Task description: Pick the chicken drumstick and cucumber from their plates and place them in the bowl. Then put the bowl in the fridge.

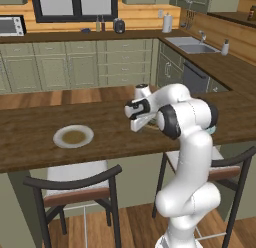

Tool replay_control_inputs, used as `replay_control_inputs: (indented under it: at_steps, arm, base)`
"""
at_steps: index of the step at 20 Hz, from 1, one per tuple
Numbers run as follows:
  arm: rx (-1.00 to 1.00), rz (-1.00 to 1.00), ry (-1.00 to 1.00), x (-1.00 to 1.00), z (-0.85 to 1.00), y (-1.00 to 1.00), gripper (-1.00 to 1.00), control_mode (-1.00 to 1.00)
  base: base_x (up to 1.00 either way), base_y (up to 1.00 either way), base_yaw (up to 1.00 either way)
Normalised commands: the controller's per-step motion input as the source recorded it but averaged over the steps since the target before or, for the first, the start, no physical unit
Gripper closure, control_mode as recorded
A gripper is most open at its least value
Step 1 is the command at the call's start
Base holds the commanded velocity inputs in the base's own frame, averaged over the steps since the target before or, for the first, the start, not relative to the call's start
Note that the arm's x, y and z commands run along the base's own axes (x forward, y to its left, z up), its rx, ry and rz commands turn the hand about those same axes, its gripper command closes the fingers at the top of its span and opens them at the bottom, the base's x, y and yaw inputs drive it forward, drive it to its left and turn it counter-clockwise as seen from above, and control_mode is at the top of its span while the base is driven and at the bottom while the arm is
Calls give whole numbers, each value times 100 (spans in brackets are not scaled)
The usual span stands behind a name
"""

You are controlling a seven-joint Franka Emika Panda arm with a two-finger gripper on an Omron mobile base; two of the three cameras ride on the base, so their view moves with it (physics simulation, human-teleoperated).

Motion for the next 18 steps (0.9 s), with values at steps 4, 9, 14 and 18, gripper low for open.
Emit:
replay_control_inputs:
  at_steps: [4, 9, 14, 18]
  arm:
    - [0, 25, 0, -93, 80, 5, 100, -100]
    - [0, 39, 0, -100, 76, 12, 100, -100]
    - [-1, 54, 0, -100, 72, 1, 100, -100]
    - [-5, 54, 0, -100, 74, 1, 100, -100]
  base:
    - [0, 0, 0]
    - [0, 0, 0]
    - [0, 0, 0]
    - [0, 0, 0]
